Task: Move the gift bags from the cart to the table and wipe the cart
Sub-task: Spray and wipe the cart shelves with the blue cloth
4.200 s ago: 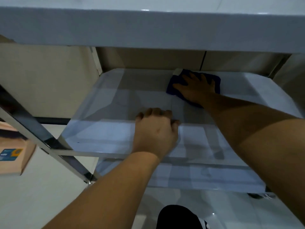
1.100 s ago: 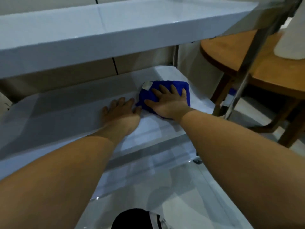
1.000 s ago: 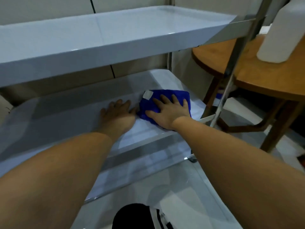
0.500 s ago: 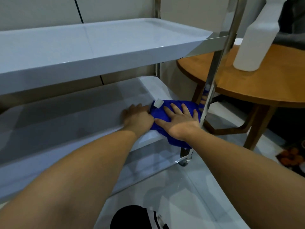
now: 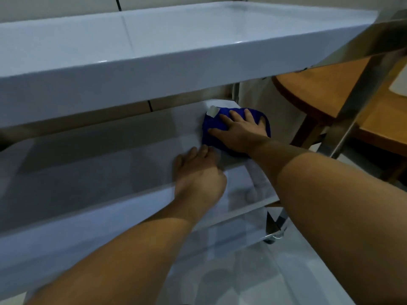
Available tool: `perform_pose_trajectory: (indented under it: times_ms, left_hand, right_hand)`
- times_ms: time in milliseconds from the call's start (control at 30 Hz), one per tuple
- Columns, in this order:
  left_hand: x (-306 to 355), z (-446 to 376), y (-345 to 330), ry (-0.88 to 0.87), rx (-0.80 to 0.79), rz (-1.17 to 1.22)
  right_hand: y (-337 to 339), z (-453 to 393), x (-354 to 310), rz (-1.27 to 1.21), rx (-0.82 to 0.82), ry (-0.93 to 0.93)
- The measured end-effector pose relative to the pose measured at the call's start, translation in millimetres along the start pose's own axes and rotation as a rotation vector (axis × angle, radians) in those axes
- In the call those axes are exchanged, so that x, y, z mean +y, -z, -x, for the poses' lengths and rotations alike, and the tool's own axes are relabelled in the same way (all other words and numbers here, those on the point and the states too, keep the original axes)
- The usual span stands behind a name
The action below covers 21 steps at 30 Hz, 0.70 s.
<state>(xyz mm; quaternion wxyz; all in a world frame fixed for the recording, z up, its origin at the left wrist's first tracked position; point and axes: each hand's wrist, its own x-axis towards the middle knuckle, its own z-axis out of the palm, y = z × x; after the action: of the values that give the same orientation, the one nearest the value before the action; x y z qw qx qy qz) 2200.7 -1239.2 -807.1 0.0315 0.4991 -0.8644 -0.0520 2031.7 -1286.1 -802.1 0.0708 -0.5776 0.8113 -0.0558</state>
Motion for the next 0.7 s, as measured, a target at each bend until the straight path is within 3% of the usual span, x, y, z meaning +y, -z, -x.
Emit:
perform_pose_trajectory:
  times_ms: [133, 400, 700]
  left_hand:
    - [0, -2, 3, 0.000, -0.062, -0.005]
    - [0, 6, 3, -0.021, -0.014, 0.044]
    - [1, 6, 5, 0.001, -0.053, 0.052]
  right_hand:
    - [-1, -40, -9, 0.017, 0.018, 0.008]
    - [10, -102, -14, 0.041, -0.001, 0.009]
    - [8, -88, -25, 0.076, -0.017, 0.060]
